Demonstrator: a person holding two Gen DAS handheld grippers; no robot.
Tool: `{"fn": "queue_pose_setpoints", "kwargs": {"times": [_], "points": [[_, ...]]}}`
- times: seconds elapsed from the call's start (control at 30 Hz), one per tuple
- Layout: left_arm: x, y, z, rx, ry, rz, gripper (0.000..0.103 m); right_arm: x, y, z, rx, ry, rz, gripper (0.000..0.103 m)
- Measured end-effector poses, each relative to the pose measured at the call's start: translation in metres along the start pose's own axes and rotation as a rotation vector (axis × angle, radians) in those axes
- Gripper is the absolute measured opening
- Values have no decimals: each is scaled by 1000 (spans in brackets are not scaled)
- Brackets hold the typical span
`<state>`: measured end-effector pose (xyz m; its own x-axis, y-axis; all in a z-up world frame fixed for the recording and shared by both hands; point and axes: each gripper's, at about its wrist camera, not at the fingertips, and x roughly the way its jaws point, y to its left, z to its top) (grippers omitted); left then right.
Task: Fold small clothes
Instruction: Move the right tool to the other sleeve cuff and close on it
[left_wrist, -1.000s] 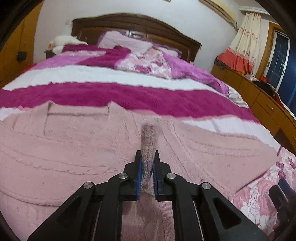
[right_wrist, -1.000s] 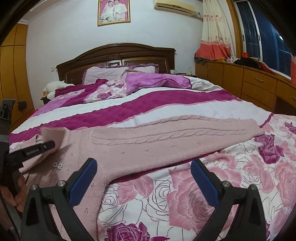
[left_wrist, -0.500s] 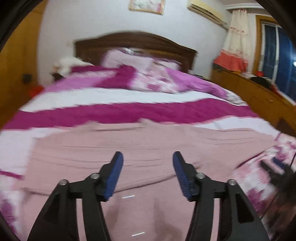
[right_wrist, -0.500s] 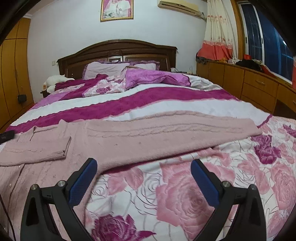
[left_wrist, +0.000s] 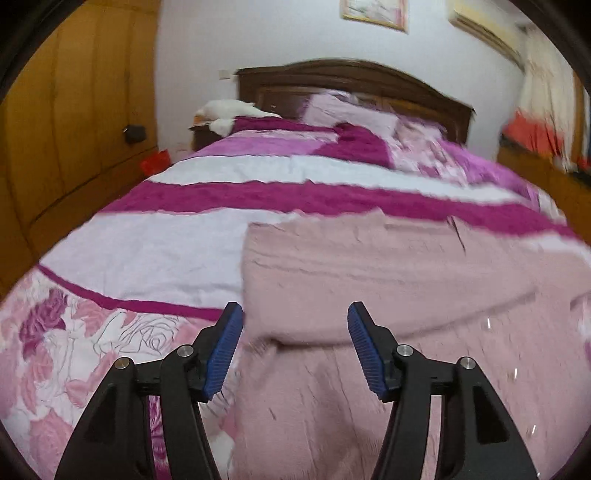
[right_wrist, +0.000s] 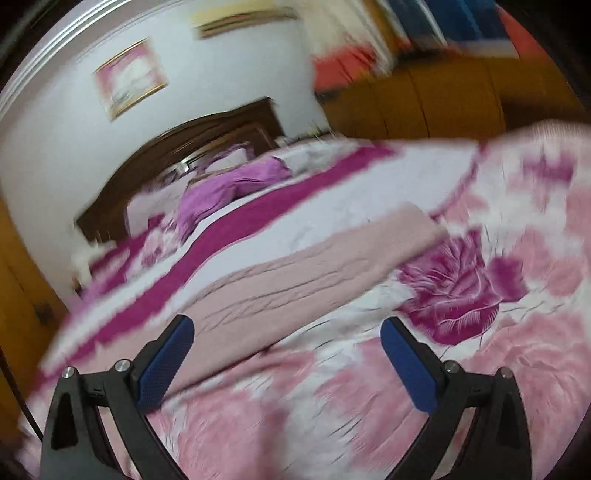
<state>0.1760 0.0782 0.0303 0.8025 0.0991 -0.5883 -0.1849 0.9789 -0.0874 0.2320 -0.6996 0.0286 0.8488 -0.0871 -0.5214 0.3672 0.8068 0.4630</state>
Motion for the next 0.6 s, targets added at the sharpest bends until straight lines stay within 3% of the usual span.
{"fn": "queue_pose_setpoints", "kwargs": {"times": [0.1, 0.23, 0.43, 0.6], "points": [[10, 16, 2, -109, 8, 9, 36, 24, -43, 12, 120, 48, 32, 103], [14, 25, -1, -152, 13, 25, 36, 48, -70, 26, 184, 18, 100, 103], [14, 22, -2, -126, -2, 39, 36, 77, -93, 47, 254, -78, 145, 103], [18, 17, -4, -98, 14, 45, 36, 90, -97, 51, 263, -103, 180, 103]]}}
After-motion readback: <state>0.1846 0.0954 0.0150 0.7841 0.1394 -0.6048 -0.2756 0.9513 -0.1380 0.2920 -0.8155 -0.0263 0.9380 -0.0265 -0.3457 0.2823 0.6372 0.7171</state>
